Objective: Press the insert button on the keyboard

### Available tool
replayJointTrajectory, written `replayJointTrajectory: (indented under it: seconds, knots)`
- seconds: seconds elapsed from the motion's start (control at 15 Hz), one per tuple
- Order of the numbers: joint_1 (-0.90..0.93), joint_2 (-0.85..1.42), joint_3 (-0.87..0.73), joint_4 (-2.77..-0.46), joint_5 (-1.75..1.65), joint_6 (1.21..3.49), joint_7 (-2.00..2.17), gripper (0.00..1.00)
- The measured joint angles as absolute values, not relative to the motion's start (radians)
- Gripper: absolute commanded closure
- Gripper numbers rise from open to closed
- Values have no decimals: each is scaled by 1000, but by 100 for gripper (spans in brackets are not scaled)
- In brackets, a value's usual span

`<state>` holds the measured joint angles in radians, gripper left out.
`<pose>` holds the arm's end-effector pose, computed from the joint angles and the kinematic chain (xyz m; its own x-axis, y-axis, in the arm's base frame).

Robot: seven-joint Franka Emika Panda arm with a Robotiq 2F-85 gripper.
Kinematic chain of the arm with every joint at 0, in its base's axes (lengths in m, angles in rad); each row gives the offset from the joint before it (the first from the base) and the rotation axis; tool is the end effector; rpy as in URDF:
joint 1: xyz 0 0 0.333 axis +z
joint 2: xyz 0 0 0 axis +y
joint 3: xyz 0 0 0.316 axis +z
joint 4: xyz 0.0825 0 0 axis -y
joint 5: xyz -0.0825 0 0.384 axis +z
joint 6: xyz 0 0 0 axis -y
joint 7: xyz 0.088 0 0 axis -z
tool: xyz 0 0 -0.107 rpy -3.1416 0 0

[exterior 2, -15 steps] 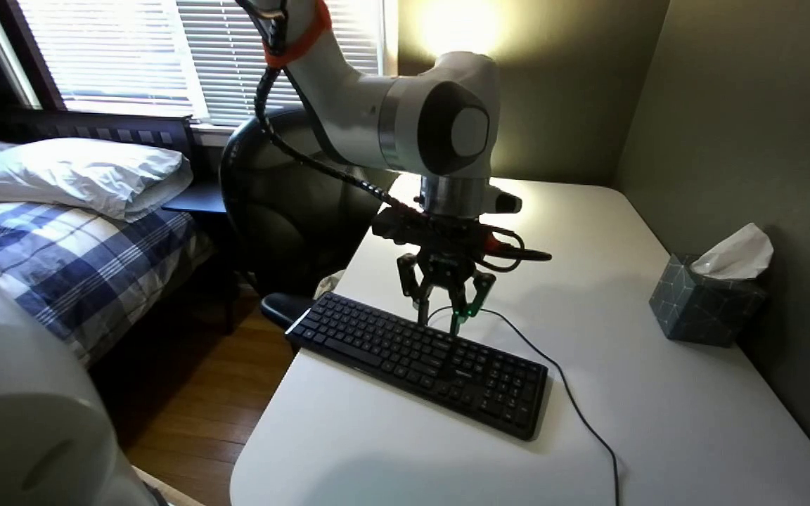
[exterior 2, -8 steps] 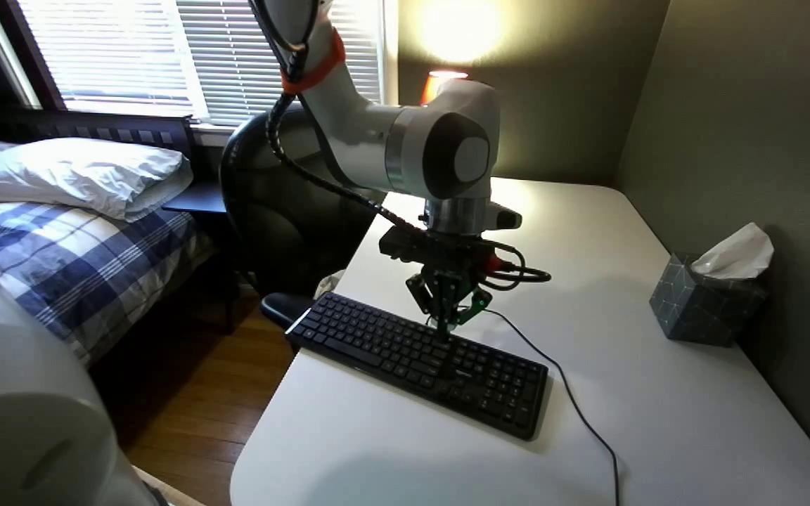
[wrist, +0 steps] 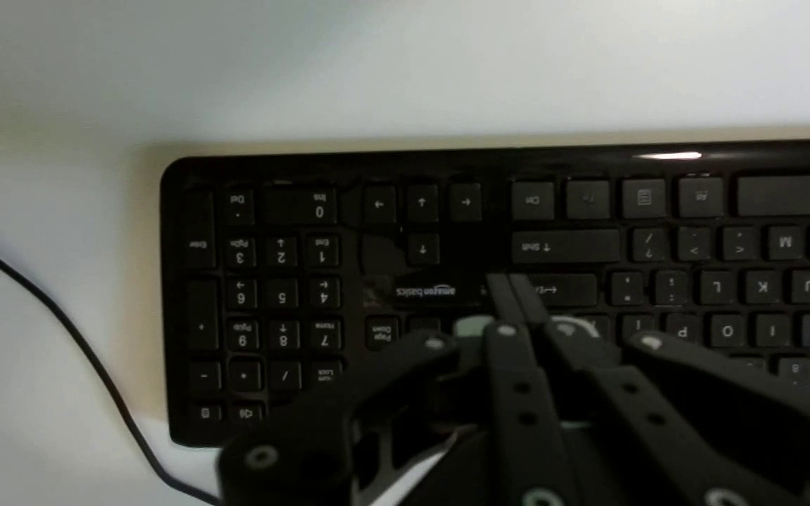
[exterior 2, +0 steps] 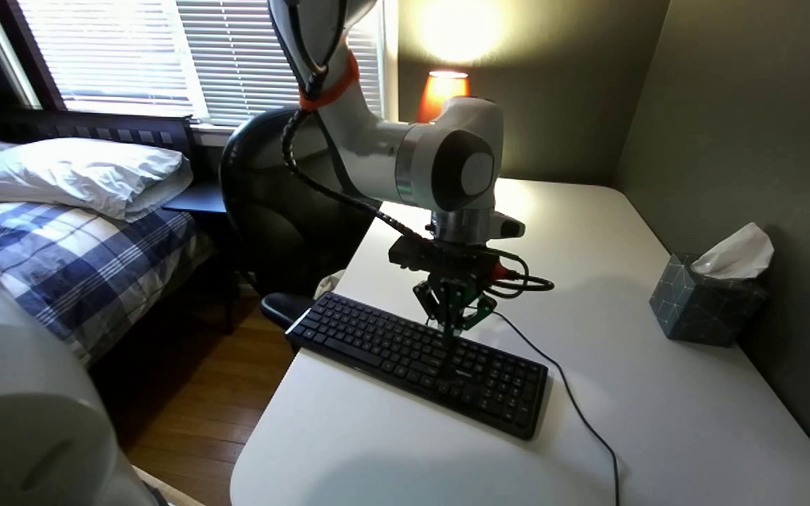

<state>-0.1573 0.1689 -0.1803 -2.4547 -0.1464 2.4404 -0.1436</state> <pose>0.4366 -0.1560 0.2179 0.9766 -0.0796 -0.1996 -0.0659 -0.9950 0.0746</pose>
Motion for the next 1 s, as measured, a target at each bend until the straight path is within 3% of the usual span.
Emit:
replayJointTrajectory:
  seconds: [1.0]
  knots:
    - [-169, 297, -174, -2356, -132, 2441, -168, 100]
